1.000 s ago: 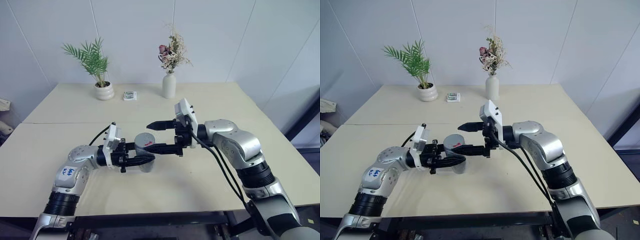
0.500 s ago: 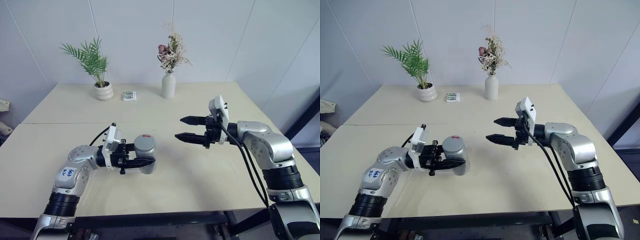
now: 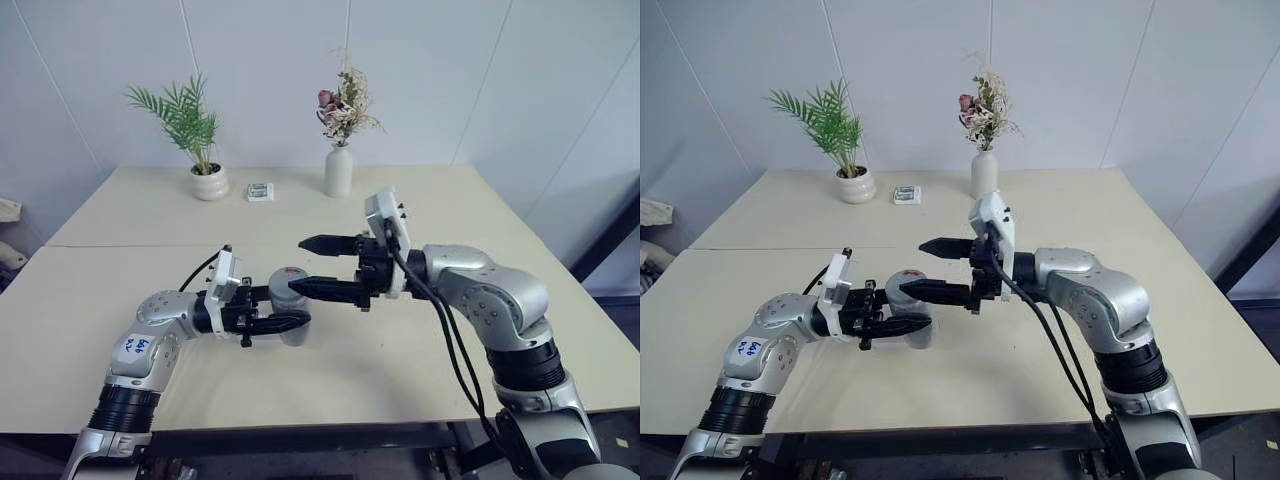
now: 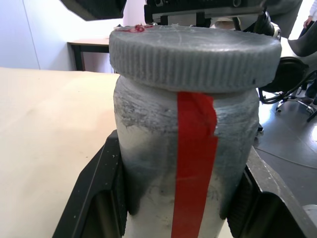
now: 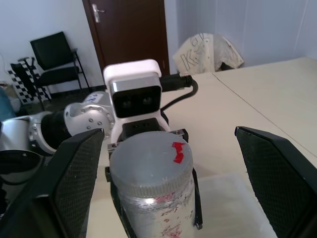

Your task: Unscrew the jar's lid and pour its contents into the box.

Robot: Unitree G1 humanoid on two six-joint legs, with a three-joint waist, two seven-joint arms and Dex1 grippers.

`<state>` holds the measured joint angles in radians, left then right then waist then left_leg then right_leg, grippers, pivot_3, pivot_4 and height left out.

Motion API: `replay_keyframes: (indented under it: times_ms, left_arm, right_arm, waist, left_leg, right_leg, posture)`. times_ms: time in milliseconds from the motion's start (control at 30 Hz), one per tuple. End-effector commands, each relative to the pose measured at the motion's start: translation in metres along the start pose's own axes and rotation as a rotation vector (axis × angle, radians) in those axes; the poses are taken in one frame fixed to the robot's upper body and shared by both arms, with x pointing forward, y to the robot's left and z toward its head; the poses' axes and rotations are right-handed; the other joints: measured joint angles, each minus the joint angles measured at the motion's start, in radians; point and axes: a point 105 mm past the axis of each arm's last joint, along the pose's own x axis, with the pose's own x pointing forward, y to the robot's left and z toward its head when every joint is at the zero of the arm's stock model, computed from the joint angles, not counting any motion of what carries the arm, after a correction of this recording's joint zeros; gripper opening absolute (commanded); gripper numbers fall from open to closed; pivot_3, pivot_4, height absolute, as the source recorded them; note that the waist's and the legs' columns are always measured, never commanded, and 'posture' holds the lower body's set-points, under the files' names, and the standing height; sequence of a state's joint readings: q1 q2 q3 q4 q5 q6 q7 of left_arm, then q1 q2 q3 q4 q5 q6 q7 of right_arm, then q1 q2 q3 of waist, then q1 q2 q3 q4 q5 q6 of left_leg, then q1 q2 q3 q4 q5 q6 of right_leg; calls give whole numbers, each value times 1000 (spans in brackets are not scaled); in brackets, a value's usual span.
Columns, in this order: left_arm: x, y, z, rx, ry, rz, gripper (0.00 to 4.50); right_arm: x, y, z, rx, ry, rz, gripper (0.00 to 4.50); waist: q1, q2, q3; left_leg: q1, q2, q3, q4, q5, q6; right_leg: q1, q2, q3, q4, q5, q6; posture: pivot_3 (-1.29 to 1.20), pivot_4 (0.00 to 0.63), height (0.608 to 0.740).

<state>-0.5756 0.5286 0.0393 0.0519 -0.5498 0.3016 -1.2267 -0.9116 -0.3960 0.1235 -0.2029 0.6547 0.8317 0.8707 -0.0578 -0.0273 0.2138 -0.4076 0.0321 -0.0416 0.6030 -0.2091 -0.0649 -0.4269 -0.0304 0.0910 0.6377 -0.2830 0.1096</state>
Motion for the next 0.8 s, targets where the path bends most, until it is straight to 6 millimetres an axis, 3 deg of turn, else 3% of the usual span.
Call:
replay_keyframes:
  times_ms: [33,467,800]
  left_arm:
    - [1,1,9,47,-13,2,2008]
    - [2,0,9,45,-11,1,2008]
    - [2,0,9,44,-11,0,2008]
  right_arm:
    - [13,8,13,-80,-3,12,4460]
    - [27,6,2,-70,38,-3,4460]
    - [11,-8,6,-45,12,-64,4460]
  waist:
    - [-2,0,0]
    - [-1,0,0]
    - [-1,0,0]
  left_leg:
    - [0,0,0,0,0,0]
    - [0,0,0,0,0,0]
    - [0,0,0,0,0,0]
  right_leg:
    - [0,0,0,0,0,0]
    - [0,0,0,0,0,0]
    - [0,0,0,0,0,0]
  posture:
    - [0,150,740]
    - [0,150,740]
    - [0,150,740]
